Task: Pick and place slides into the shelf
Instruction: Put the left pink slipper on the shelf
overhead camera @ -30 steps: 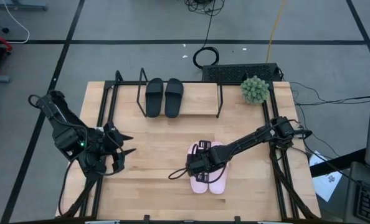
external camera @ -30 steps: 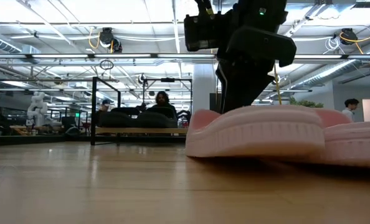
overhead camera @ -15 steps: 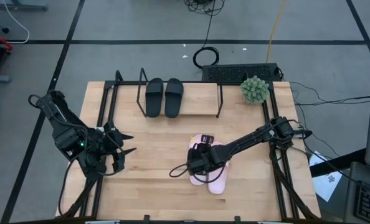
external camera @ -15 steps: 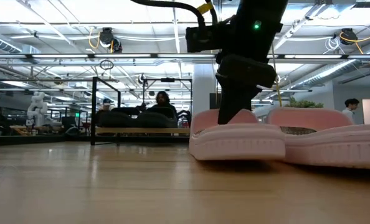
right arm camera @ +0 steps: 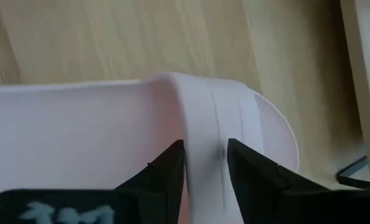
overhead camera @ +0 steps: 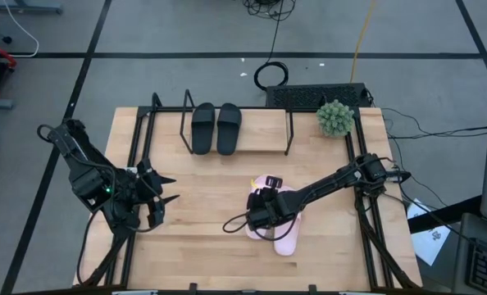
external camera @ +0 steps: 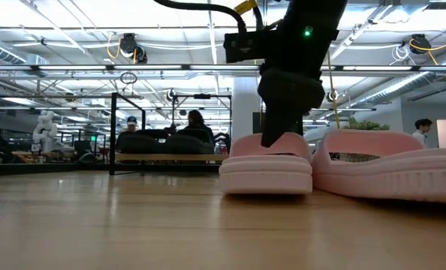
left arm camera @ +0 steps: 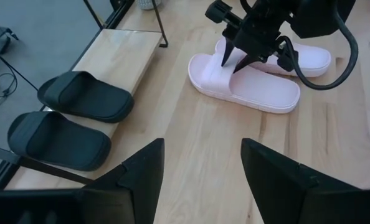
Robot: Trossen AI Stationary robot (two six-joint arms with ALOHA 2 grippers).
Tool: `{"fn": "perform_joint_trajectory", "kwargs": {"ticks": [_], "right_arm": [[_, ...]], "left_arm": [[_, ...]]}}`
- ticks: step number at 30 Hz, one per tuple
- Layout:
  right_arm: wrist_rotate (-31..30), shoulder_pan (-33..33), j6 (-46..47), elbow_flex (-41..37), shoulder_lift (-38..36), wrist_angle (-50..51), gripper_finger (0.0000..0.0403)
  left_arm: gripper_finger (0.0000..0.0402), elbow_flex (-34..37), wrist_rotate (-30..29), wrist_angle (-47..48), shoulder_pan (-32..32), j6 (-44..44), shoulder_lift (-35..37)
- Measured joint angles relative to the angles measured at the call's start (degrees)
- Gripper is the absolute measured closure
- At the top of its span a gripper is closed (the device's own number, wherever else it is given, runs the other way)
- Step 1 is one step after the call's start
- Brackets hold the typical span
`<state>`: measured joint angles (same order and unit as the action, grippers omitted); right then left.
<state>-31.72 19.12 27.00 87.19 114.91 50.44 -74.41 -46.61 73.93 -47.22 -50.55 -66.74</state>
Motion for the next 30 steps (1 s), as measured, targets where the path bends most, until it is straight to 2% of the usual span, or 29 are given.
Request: {"fn": "perform_joint_trajectory", "kwargs": {"ticks": [4, 10, 15, 21, 25, 30], "right_arm": [[-0.1, -0.1, 0.0, -2.2, 0.0, -3.3, 0.0311], [0.0, -0.2, 0.8, -6.2, -0.1, -8.7, 0.0360], [-0.7, -0.2, 2.4, -6.7, -0.1, -9.1, 0.0394], [-2.8, -0.1, 2.8, -6.7, -0.1, -8.4, 0.0399], [-4.3, -0.2, 2.8, -6.0, -0.1, -4.0, 0.0400], [-7.7, -0.5, 0.9, -0.2, 0.2, 6.2, 0.0402]], "left_arm": [[0.0188, 0.0, 0.0, 0.0, 0.0, 0.6, 0.0], [0.0188, 0.0, 0.0, 0.0, 0.0, 0.6, 0.0], [0.0188, 0.0, 0.0, 0.0, 0.0, 0.7, 0.0], [0.0188, 3.0, -0.1, -0.6, 0.0, -0.3, 0.0], [0.0188, 5.7, -0.1, -0.7, 0.0, -2.9, 0.0], [0.0188, 7.5, -0.1, -0.8, 0.0, -5.5, 0.0]]}}
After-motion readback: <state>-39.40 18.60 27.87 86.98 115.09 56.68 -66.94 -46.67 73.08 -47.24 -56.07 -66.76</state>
